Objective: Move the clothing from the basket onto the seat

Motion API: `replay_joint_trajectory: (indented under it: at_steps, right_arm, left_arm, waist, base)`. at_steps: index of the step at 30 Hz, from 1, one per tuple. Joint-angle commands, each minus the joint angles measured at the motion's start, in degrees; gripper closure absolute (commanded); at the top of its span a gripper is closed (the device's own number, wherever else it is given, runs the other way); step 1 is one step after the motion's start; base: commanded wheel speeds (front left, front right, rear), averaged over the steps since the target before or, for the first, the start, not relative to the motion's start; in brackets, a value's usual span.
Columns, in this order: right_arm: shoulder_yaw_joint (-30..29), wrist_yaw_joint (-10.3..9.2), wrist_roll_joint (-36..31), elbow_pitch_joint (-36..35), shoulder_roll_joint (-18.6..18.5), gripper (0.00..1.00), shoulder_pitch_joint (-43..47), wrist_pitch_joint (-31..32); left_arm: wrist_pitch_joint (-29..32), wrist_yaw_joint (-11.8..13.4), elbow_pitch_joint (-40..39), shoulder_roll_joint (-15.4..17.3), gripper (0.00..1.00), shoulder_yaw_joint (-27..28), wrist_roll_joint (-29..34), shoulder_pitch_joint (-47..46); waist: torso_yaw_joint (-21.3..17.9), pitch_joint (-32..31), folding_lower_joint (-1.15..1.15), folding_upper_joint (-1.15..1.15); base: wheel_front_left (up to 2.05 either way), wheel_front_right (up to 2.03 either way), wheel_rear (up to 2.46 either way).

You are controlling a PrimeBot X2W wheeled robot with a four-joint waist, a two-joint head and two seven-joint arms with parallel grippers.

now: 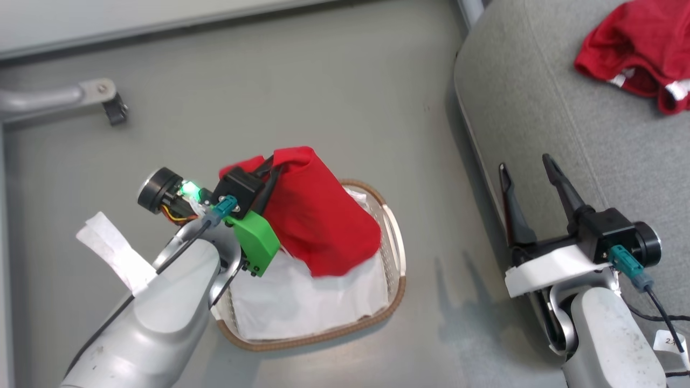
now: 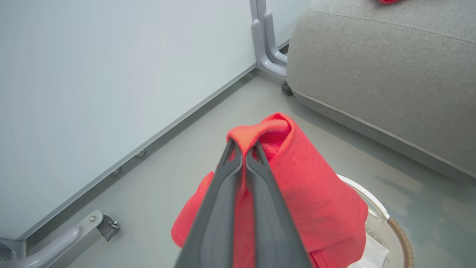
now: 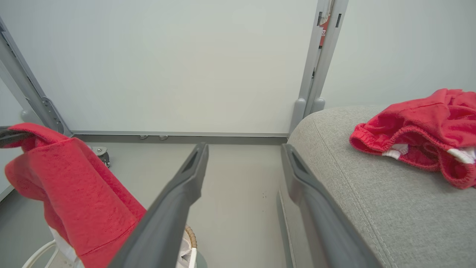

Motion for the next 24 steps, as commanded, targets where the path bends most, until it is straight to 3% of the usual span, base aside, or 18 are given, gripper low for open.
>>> replay_joint_trajectory:
  at_steps: [1, 13, 24]
  right_arm:
    - [0.2, -0.08, -0.1, 0.4, -0.2, 0.0, 1.5, -0.1]
    - [5.8, -0.07, -0.6, 2.6, -0.3, 0.0, 0.9, -0.1]
    - [15.2, -0.08, 1.0, 4.5, -0.2, 0.0, -2.9, -0.1]
  left_arm:
    - [0.6, -0.2, -1.8, 0.7, 1.0, -0.1, -0.3, 0.2]
    - [9.8, 0.7, -17.0, 7.5, 1.0, 2.9, -2.8, -4.6]
    - [13.5, 1.5, -22.3, 7.4, 1.0, 3.4, -3.5, -8.1]
  waist:
    - [3.3, -9.0, 0.0, 0.0]
    - [2.2, -14.5, 0.0, 0.0]
    - [2.5, -16.4, 0.0, 0.0]
  base:
    - [0.0, 0.0, 0.0]
    - [0.0, 0.0, 0.0]
    - [0.0, 0.0, 0.0]
